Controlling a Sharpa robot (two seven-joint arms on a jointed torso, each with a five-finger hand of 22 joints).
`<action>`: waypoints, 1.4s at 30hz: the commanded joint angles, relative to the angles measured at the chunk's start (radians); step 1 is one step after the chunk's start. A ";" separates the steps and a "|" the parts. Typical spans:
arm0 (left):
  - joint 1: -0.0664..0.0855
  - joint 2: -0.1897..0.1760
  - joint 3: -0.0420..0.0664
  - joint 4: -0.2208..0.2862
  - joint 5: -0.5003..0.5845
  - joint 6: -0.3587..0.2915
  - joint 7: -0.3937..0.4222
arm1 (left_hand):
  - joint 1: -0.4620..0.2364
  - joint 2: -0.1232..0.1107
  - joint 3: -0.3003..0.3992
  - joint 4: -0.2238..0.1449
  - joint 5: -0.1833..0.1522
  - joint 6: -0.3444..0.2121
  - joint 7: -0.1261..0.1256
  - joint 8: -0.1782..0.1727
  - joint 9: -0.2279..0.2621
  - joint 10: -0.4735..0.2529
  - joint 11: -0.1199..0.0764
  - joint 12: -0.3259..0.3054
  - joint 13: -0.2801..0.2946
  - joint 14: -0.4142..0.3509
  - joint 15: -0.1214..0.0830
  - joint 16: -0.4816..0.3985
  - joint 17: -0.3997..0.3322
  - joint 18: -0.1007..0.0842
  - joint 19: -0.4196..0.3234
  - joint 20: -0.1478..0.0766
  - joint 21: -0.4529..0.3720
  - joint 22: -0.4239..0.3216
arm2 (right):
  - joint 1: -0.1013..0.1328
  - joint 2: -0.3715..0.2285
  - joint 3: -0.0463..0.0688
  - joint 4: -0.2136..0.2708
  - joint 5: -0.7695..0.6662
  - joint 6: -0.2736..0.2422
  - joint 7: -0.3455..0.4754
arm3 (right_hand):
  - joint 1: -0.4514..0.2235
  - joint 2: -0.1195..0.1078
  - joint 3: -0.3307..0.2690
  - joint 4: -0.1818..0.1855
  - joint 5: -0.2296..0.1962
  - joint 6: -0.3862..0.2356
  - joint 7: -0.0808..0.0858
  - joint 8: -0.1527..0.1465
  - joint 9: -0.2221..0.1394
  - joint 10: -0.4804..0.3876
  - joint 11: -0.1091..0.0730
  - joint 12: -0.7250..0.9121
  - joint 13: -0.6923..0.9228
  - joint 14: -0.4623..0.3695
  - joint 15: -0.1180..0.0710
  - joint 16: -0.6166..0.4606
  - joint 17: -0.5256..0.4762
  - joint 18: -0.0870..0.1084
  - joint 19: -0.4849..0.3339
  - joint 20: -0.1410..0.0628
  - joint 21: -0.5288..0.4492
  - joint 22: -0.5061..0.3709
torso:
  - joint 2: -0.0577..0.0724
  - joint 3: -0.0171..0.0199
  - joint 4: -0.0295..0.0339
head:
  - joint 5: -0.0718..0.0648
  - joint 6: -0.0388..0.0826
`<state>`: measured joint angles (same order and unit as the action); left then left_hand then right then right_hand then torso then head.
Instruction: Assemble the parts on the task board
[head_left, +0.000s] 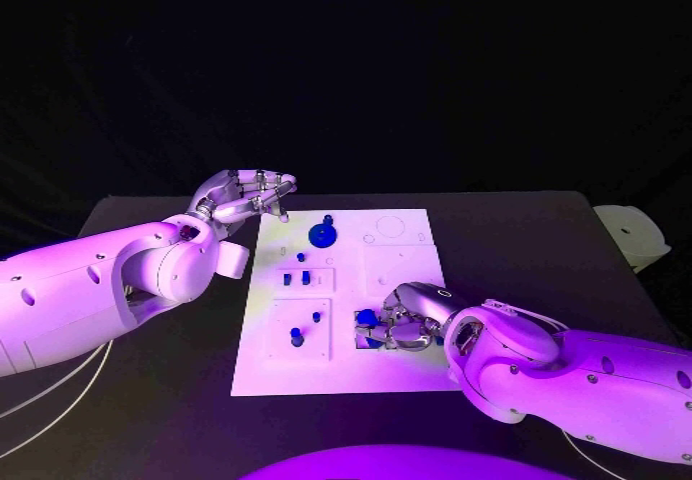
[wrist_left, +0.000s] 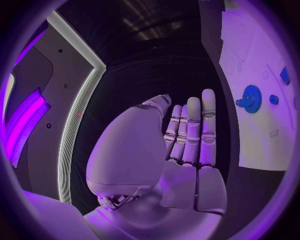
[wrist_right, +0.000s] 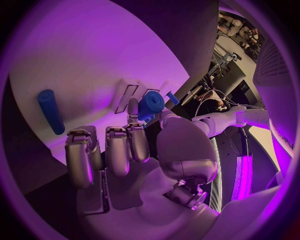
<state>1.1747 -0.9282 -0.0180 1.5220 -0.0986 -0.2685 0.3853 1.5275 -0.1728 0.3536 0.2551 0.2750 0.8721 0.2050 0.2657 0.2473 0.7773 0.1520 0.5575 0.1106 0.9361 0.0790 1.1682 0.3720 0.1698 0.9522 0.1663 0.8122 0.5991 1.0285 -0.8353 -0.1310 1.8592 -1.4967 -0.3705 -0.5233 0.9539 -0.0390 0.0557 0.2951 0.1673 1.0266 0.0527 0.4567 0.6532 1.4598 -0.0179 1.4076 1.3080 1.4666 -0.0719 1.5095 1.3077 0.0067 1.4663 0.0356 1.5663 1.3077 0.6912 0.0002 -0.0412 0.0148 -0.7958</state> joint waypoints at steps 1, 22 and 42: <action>0.000 0.000 0.001 0.003 0.004 0.016 0.005 | -0.011 -0.003 0.005 0.001 0.001 -0.005 0.001 0.002 0.001 -0.005 0.000 0.007 -0.001 -0.008 0.001 0.002 -0.002 0.014 -0.008 0.002 -0.006 0.001 | -0.002 0.002 -0.001 -0.001 -0.035 0.012 -0.016 | -0.036 -0.003 -0.038 0.000 -0.049 -0.009 0.000 0.004 0.002 0.011 -0.001 0.001 0.119 0.077 -0.009 0.005 0.119 -0.007 0.105 -0.007 0.005 0.263 | 0.000 -0.0001 0.0007 | -0.001 0.000; 0.000 -0.007 0.001 0.005 0.004 0.013 0.001 | -0.012 -0.003 0.007 0.000 0.001 -0.005 0.002 0.003 0.001 -0.006 0.000 0.007 -0.002 -0.009 0.001 0.002 -0.002 0.014 -0.008 0.002 -0.006 0.001 | -0.003 -0.049 -0.001 0.057 -0.050 -0.039 0.030 | 0.101 0.034 -0.184 -0.007 0.027 -0.021 -0.001 0.023 0.007 0.017 -0.002 0.002 0.132 0.080 -0.009 0.009 0.131 -0.007 0.105 -0.007 0.005 0.263 | 0.000 0.0011 -0.0010 | 0.003 -0.001; 0.000 -0.006 0.001 0.004 0.004 0.013 0.001 | -0.014 -0.003 0.008 0.000 0.001 -0.006 0.002 0.004 0.001 -0.007 0.001 0.008 -0.002 -0.010 0.001 0.002 -0.002 0.014 -0.009 0.002 -0.007 0.001 | -0.003 -0.036 -0.001 0.029 -0.039 0.003 0.030 | 0.222 0.059 -0.183 -0.004 0.032 -0.021 -0.003 0.020 0.000 0.022 -0.003 0.007 0.140 0.080 -0.011 0.011 0.135 -0.007 0.105 -0.008 0.005 0.263 | 0.001 0.0016 0.0008 | 0.001 -0.001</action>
<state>1.1747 -0.9358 -0.0180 1.5238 -0.0986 -0.2685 0.3805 1.5236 -0.1767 0.3536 0.2551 0.2750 0.8721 0.2051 0.2656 0.2473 0.7774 0.1519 0.5613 0.1098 0.9325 0.0826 1.1683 0.3712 0.1698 0.9485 0.1699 0.8122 0.5991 1.0268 -0.8750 -0.1315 1.8909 -1.5334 -0.3921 -0.4988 1.1678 0.0141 -0.1256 0.2895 0.1937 1.0077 0.0496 0.4758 0.6546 1.4597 -0.0178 1.4113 1.3081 1.4629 -0.0754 1.5171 1.3073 0.0067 1.4662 0.0359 1.5663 1.3076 0.6910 0.0011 -0.0406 0.0158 -0.7965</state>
